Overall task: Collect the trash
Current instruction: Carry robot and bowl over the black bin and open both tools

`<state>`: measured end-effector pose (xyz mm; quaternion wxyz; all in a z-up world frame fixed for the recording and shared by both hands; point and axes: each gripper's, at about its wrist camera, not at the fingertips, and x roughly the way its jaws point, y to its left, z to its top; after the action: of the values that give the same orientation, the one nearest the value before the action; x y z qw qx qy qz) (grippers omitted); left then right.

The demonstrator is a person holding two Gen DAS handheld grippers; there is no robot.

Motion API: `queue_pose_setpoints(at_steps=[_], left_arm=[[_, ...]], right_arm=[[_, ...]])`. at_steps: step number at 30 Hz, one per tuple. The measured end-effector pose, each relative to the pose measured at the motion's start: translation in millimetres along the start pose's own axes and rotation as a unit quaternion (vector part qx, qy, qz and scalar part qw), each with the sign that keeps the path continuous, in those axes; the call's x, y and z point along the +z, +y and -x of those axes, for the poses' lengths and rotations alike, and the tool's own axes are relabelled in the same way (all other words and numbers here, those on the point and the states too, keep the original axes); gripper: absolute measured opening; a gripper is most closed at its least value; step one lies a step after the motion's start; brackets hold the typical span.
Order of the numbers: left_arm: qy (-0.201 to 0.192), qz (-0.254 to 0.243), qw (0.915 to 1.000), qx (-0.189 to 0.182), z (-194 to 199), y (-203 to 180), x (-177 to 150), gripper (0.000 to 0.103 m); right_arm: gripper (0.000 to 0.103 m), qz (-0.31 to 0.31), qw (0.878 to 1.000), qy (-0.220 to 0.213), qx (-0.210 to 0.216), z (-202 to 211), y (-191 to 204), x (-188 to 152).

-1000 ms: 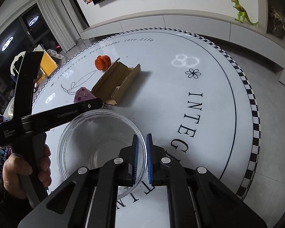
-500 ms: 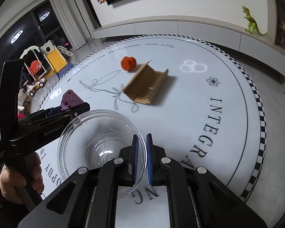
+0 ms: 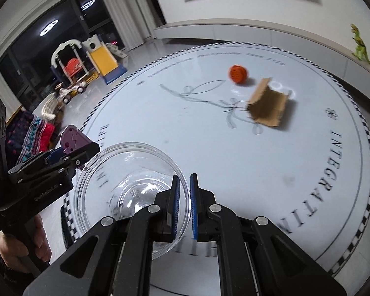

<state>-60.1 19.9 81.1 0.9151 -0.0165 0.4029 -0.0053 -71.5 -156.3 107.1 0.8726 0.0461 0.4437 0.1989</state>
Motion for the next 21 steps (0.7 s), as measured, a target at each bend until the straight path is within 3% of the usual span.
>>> queue_pose_setpoints(at_steps=[12, 21], left_arm=[[-0.014, 0.057, 0.9954, 0.076, 61.3, 84.2, -56.4, 0.047], [-0.015, 0.114, 0.984, 0.136, 102.7, 141.9, -101.0, 0.047]], right_arm=[[0.009, 0.093, 0.993, 0.035, 0.066, -17.0, 110.3, -18.3], [0.009, 0.163, 0.976, 0.071, 0.123, -30.4, 192.6, -45.0]])
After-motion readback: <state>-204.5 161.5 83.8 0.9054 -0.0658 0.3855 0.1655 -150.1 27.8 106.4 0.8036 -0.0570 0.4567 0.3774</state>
